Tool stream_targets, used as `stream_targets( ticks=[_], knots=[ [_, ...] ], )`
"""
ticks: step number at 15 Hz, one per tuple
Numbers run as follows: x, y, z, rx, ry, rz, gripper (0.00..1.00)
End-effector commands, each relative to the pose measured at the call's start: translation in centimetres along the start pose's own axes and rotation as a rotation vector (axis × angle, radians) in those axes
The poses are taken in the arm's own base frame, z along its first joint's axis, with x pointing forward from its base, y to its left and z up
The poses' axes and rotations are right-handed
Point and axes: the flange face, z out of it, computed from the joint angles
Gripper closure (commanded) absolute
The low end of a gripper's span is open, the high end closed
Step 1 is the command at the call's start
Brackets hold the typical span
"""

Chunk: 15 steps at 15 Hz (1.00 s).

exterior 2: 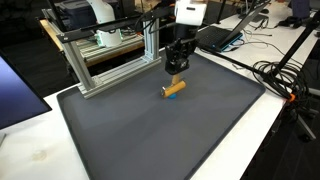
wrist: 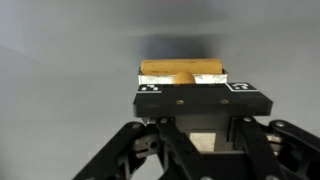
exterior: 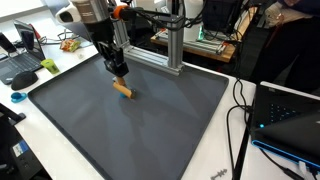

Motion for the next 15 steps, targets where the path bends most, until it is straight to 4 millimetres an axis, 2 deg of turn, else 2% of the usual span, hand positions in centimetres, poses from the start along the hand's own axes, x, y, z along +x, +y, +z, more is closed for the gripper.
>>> stream_targets(
  ticks=[1,15],
  knots=[
    [1.2,0.0,1.0,0.015,0.005,0.003,0.78],
    [1.9,0.0,2.6,0.012,-0.023,-0.005,0.78]
  ],
)
